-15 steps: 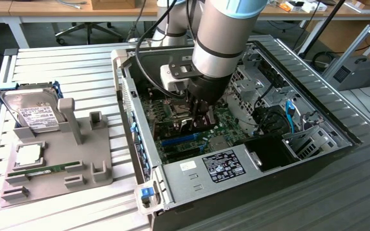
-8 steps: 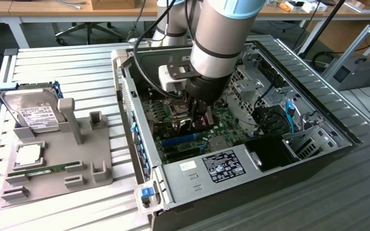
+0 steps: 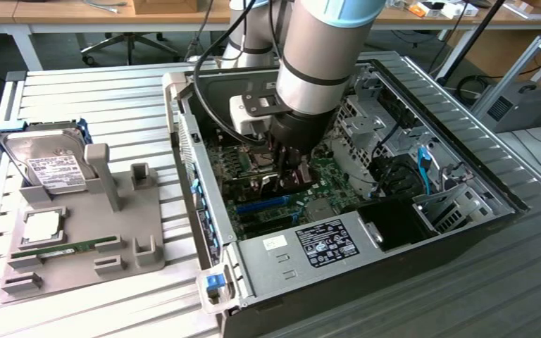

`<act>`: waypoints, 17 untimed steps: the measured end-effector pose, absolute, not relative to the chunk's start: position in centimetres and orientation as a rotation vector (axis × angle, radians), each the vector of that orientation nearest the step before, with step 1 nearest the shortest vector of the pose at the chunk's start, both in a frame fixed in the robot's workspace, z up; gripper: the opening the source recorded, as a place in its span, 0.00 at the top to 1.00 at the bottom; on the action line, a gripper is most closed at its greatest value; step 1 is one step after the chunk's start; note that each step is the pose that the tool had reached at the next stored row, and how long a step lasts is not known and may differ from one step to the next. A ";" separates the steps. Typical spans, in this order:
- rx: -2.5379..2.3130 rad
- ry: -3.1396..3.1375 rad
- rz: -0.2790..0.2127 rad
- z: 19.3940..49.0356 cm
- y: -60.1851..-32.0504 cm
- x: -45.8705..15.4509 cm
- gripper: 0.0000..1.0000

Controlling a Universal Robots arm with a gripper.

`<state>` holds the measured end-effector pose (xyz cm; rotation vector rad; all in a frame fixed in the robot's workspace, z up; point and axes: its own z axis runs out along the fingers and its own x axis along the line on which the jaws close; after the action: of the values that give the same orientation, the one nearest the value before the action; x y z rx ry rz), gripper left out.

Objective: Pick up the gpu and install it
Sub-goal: 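Insert the gpu into the slot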

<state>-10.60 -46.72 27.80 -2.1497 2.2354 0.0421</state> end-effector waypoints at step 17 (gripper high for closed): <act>-2.151 2.236 0.040 27.6 -46.7 -11.2 0.73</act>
<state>-11.24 -46.68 27.58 -2.1506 2.2363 0.0398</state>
